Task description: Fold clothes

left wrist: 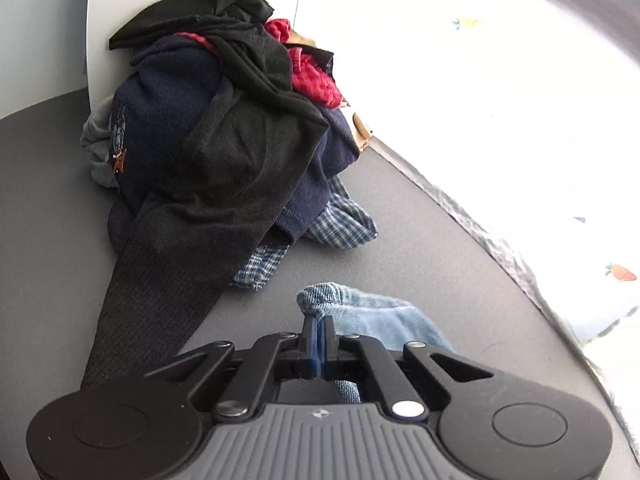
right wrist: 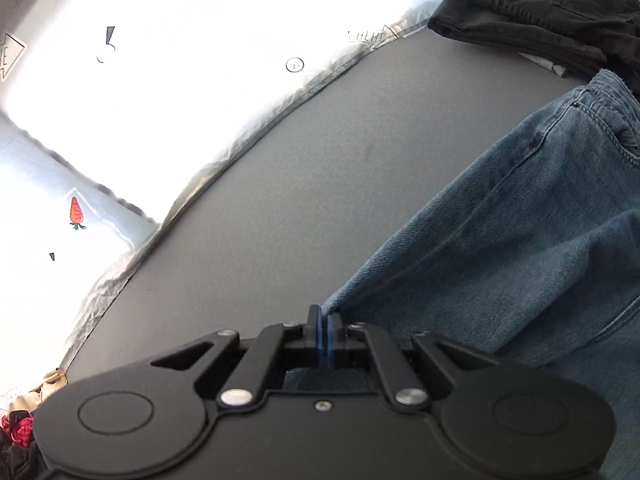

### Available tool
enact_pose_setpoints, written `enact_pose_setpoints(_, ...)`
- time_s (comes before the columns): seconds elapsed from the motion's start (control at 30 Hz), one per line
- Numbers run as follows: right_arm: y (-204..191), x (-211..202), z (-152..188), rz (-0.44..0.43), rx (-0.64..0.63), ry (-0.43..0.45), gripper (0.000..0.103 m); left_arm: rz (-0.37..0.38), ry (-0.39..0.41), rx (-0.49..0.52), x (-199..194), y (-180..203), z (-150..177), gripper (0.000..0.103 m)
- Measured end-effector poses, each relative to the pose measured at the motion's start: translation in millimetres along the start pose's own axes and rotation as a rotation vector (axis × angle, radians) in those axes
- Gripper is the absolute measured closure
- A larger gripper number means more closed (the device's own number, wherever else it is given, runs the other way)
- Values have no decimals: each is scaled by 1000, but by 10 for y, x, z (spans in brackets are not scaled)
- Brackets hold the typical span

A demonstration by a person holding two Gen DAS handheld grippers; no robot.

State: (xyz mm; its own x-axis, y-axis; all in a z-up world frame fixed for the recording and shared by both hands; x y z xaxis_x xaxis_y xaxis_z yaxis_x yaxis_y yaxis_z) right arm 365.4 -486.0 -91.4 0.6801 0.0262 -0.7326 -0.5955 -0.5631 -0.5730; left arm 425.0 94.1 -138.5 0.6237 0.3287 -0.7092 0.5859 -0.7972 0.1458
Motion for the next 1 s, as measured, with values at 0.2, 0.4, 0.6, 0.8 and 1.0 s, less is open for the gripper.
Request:
enact_pose_setpoints(0.2, -108, 365, -661, -201, 10, 100, 100, 89, 140, -17, -1051, 99, -360, 102)
enact_pose_setpoints(0.4, -135, 35, -862, -302, -14, 153, 100, 122, 275, 70, -1881, 281, -579, 102)
enact_pose_setpoints(0.6, -165, 316, -837, -262, -39, 116, 100, 82, 159, 69, -1544, 268, -420, 102)
enact_pose_setpoints(0.8, -346, 743, -950, -190, -96, 57, 100, 16, 44, 85, -930, 248, -348, 102)
enact_pose_setpoints(1.0, -631, 1540, -1215, -79, -106, 3, 99, 27, -26, 130, 33, 679, -501, 101)
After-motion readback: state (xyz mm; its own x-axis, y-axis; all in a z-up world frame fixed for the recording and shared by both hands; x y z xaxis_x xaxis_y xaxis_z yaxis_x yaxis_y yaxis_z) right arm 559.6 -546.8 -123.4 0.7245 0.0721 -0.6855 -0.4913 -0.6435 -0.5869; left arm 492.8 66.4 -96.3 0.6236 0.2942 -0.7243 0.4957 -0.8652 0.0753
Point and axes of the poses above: each gripper's, at about its wrist camera, not at the fingertips, and x roughly the way its jaws point, y to its right, z to its underside, the point moved 8 cm from there along x, roughly the way its jaws point, and after that the axes turned 10 degrees about x, right-handed, at the moved point
